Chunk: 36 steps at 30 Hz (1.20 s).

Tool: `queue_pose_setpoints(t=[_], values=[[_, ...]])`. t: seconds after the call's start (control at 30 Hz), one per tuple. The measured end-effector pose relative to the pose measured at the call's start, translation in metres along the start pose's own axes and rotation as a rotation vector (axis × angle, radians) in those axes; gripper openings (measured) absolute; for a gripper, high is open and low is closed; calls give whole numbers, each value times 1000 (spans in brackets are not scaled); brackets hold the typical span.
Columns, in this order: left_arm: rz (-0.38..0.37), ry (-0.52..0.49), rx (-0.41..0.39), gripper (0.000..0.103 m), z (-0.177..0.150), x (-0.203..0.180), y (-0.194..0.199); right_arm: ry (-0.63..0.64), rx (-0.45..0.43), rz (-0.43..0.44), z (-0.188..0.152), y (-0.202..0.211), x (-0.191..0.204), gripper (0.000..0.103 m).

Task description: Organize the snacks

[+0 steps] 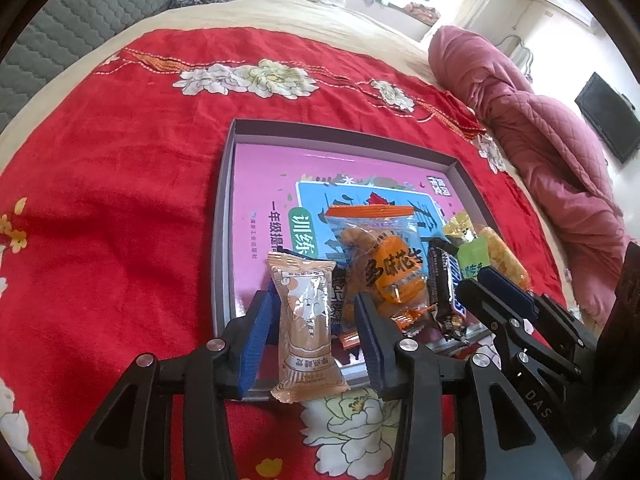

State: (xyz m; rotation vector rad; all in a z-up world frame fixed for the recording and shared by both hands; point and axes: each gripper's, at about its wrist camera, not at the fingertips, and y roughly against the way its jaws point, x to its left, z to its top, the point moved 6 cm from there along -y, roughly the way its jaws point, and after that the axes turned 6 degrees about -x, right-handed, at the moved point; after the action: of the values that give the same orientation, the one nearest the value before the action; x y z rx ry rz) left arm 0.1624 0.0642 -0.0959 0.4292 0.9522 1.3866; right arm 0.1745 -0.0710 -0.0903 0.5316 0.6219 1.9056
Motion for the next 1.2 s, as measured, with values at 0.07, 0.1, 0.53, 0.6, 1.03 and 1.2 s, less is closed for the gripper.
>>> queue_pose_setpoints(t=[0.07,0.1,0.53,0.6,1.03,1.2], values=[[4,-5,-3,57,0,-1,3,-3,-4,-4,1,1,-2,33],[2,-10,-7,58,0,-3,6,-3,-7,-6,1,2,-2,33],[34,-56,-43,69,-10,-24,39,-51,-58,-5,6,40,-15,54],[39,-53,-47,75,-13,-27,44,-55,-65,-10,5,49,-16,61],[119,-67,-23,79,-50,-40,73,-52,-53,-49,-23,97,-20,83],[148,-78,-1,79,-63,-43,78,-43,-35,-49,-35,108,-15,88]])
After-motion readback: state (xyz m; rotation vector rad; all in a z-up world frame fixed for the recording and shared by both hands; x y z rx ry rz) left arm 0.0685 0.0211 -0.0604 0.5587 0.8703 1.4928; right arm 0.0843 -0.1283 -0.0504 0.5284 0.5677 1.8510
